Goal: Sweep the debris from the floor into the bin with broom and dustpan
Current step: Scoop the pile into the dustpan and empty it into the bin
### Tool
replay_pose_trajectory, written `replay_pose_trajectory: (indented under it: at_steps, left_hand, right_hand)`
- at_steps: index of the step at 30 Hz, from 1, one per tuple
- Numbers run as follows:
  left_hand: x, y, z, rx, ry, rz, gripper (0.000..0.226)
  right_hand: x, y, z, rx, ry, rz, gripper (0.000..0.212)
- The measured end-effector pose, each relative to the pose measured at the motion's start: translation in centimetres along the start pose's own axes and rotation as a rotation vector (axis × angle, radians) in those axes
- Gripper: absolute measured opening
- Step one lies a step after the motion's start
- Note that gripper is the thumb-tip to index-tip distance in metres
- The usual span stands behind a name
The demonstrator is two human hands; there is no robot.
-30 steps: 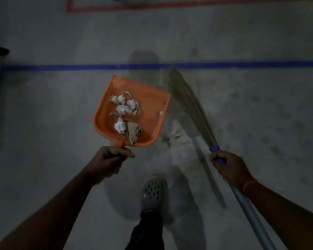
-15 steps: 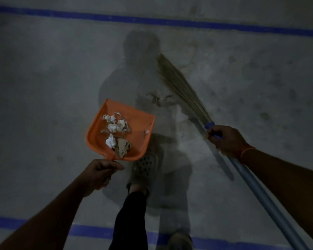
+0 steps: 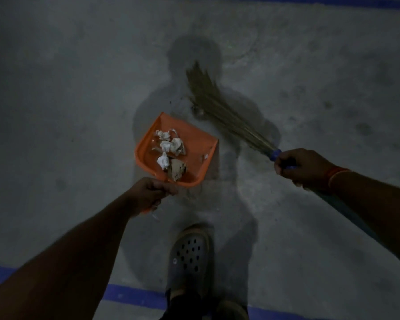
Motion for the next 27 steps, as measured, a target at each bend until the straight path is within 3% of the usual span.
replay_pose_trajectory:
  at_steps: [6, 13, 20, 27]
  left_hand:
    - [0.4, -3.4, 2.3, -0.061, -0.012, -0.014, 0.036]
    - [0.8, -1.8, 5.8, -0.105, 0.007, -0.02, 0.032]
    - [3.7, 3.5, 12.6, -0.181, 0.064, 0.009, 0.03]
    - [11.4, 7.6, 22.6, -0.265, 0.112, 0.038, 0.034]
  right_hand:
    - [-0.6, 2.7, 2.1, 0.094, 0.063, -0.06, 0.014]
    - [0.7, 4.4, 1.9, 0.167, 0.077, 0.018, 0.024]
    - [4.9, 5.6, -4.2, 0.216, 0.12, 0.109, 0.031]
    - [12.4, 4.2, -14.8, 0.24, 0.137, 0.156, 0.036]
Point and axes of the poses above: each hand's wrist, its own y-axis away from the middle knuckle, its own x-axis out of the back of the hand, z = x × y, the point moved 1 cm from there along -y, towards the middle knuckle, and after that the axes turned 3 degrees about -z, right-handed, at the moved point
